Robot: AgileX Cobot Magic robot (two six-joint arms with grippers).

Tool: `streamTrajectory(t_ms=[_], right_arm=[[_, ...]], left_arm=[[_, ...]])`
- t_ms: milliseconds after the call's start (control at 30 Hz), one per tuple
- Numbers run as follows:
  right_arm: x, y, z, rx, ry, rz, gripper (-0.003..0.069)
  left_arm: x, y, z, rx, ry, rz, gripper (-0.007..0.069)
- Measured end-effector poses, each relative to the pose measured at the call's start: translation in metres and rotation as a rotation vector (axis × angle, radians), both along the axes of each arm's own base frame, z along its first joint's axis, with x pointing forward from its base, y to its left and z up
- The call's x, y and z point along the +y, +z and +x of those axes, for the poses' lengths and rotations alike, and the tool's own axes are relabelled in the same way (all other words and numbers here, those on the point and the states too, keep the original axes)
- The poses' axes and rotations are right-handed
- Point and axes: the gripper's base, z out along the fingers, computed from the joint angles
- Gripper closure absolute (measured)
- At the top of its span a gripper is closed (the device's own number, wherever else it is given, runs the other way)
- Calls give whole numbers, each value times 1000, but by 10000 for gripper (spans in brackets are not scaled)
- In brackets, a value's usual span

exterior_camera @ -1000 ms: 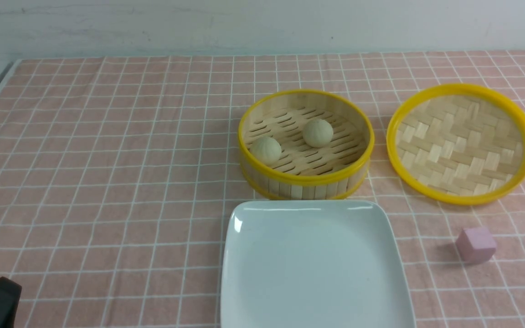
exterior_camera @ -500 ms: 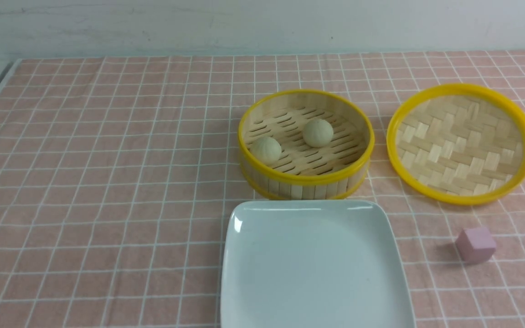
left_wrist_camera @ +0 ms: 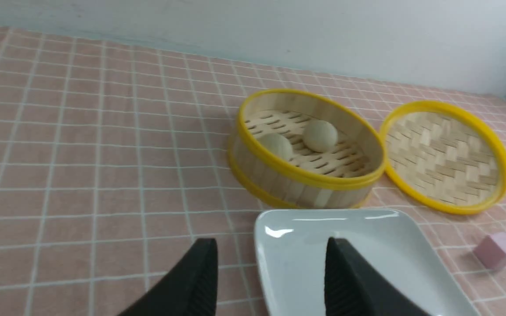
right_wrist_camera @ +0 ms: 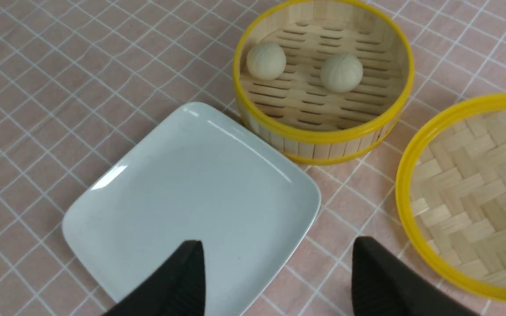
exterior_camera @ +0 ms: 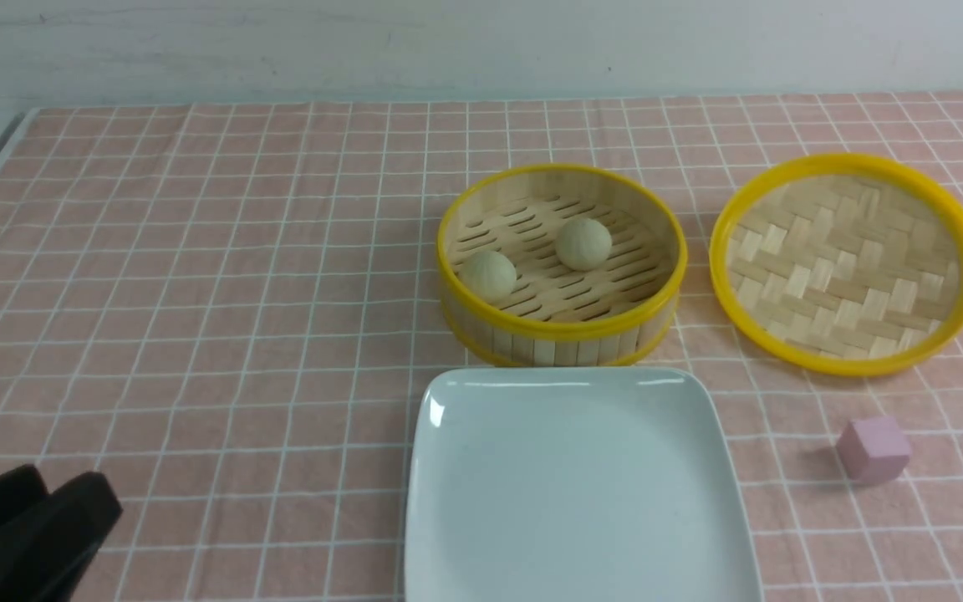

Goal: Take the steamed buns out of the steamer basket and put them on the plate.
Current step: Use the right arm to grab the steamed stuffed bun that is closest to it

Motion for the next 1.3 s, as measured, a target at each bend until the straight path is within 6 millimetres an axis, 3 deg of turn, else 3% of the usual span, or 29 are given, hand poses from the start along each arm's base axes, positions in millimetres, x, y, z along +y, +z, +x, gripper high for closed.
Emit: streamTrajectory(t_ms=[33, 233, 433, 567, 600, 633, 767, 867, 967, 1033, 1300], right_arm=[[0, 2, 2, -4, 1, 0, 211], [1, -7, 63, 60, 69, 10, 210], [8, -42, 110, 121, 174, -18, 210], [30, -58, 128, 113, 229, -34, 209], [48, -67, 137, 99, 253, -38, 204], [52, -71, 140, 99, 256, -39, 202], [101, -93, 157, 43, 262, -64, 187], [126, -114, 168, 58, 216, -95, 184], [135, -129, 183, 106, 164, -127, 184], [140, -140, 203, 174, 98, -150, 184], [149, -140, 255, 286, 12, -285, 183]], left_arm=[[-1, 0, 1, -3, -8, 0, 265], [-8, 5, 14, -33, -121, 1, 265], [-9, 4, 25, -30, -152, 38, 265], [-6, 5, 28, -58, -125, 65, 265], [-4, 6, 29, -71, -106, 74, 265], [-4, 6, 30, -72, -105, 76, 265], [-4, 7, 30, -81, -97, 83, 265], [-4, 7, 30, -81, -98, 81, 265], [-4, 7, 30, -81, -98, 83, 265], [-4, 7, 30, -80, -97, 88, 265], [-3, 6, 30, -80, -97, 89, 265]])
